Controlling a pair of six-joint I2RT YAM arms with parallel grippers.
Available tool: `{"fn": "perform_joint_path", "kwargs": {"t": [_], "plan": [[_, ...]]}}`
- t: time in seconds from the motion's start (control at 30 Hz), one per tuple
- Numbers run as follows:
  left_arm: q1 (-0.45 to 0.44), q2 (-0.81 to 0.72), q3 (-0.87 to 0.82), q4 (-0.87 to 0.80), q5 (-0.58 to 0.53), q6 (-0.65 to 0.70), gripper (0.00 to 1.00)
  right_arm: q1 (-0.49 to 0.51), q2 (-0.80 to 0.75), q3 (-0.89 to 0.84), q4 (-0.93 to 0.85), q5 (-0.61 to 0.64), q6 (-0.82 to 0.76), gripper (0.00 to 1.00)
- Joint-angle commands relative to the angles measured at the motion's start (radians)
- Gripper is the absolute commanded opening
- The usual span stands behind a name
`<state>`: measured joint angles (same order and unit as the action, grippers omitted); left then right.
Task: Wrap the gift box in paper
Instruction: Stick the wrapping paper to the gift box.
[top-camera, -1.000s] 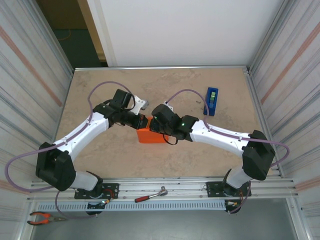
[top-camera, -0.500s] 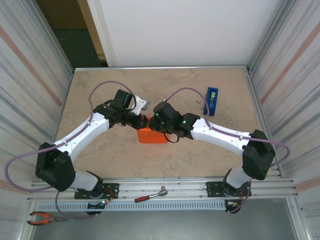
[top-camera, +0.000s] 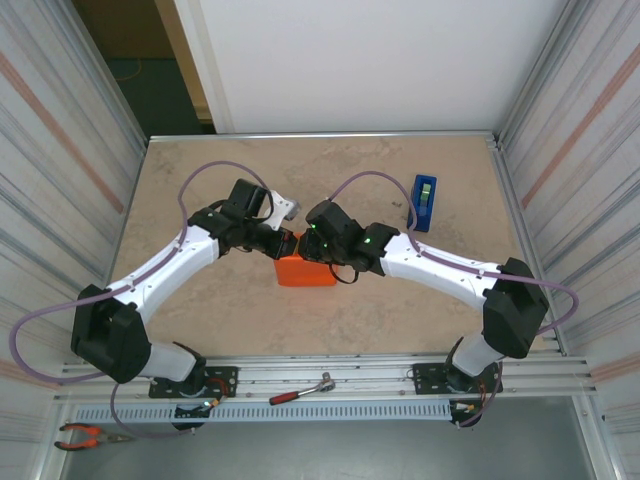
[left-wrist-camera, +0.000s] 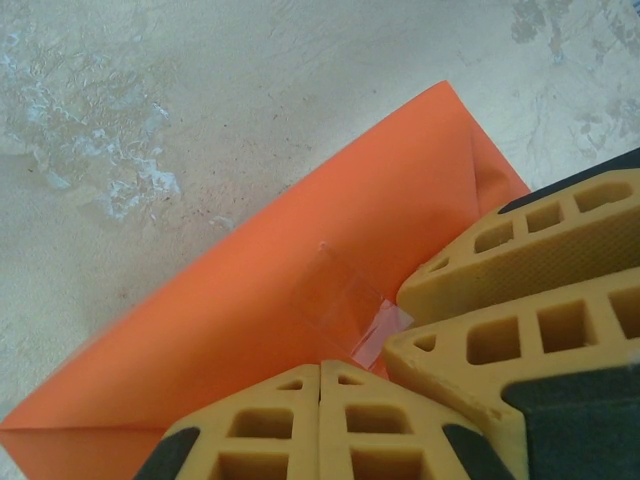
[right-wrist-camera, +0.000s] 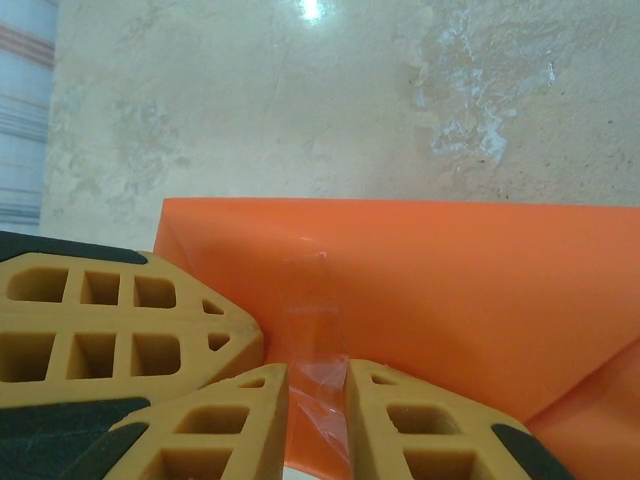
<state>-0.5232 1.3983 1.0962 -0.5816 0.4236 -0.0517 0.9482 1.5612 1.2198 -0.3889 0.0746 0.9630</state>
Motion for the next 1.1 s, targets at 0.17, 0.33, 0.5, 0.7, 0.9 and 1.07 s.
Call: {"fn": "perform_joint_path", "kwargs": {"t": [0.17,0.33,0.5,0.7,0.9,1.07], "plan": [[-0.018,0.022,-0.049,-0.09,-0.034,0.02,0.0,0.001,0.021,0.013,-0.093,-0.011,-0.053,0.27],[-0.019,0.017,-0.051,-0.087,-0.034,0.019,0.0,-0.003,-0.025,0.008,-0.103,0.014,-0.065,0.39],[-0.021,0.009,-0.053,-0.084,-0.032,0.018,0.0,-0.041,-0.101,-0.017,-0.055,0.002,-0.081,0.4],[-0.024,0.002,-0.056,-0.081,-0.031,0.018,0.0,-0.113,-0.087,-0.029,0.052,-0.098,-0.054,0.11],[-0.025,0.001,-0.057,-0.081,-0.034,0.02,0.0,-0.112,-0.012,0.01,0.102,-0.158,-0.038,0.0],[-0.025,-0.002,-0.059,-0.08,-0.034,0.019,0.0,-0.103,0.014,-0.03,0.121,-0.184,-0.012,0.0]]}}
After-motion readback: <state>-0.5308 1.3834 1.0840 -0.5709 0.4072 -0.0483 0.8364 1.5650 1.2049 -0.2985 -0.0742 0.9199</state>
